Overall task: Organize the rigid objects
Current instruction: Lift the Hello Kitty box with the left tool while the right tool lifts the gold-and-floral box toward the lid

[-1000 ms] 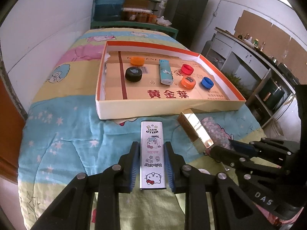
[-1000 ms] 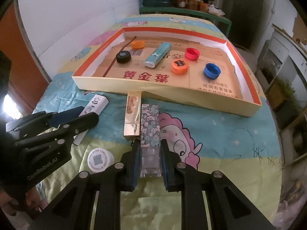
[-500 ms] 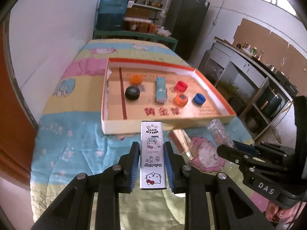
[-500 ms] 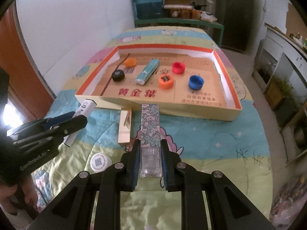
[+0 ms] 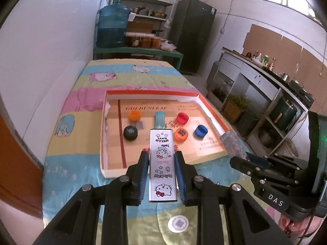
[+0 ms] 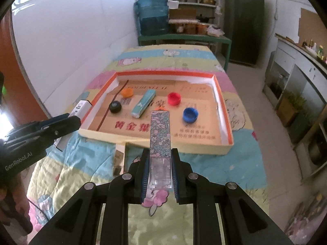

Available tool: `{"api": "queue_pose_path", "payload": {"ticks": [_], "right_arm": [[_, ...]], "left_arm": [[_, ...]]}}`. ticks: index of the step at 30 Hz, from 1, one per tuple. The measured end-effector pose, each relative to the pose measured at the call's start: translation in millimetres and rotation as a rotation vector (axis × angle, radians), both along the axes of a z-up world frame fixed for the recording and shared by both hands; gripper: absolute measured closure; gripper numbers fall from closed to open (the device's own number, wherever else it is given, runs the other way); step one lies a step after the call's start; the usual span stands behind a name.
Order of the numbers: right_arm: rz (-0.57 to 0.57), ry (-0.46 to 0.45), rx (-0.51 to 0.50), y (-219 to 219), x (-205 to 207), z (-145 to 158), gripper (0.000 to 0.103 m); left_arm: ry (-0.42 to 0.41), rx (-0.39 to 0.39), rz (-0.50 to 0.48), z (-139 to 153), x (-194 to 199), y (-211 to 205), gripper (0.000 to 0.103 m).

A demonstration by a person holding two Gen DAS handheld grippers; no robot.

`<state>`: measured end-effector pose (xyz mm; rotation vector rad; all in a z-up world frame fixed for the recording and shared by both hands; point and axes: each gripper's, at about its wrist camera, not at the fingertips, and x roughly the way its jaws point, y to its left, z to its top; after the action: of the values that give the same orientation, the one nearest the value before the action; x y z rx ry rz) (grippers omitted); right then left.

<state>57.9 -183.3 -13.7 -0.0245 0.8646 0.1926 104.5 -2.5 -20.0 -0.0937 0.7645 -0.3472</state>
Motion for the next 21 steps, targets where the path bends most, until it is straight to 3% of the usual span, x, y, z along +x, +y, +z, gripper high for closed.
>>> {"api": "queue_pose_path", "payload": {"ticks": [12,21], "right_arm": [[-0.002,-0.049,-0.017,-21.4,33.9,21.1,0.083],[-0.004,-0.047,-0.032,-41.6,69.2,21.6,0.083]], "left_arm": [[-0.029,0.043,-0.012,21.7,39.8,-21.9,0.077],[-0.003,0.058,-0.015,19.5,83.8,-31.3,0.077]]}}
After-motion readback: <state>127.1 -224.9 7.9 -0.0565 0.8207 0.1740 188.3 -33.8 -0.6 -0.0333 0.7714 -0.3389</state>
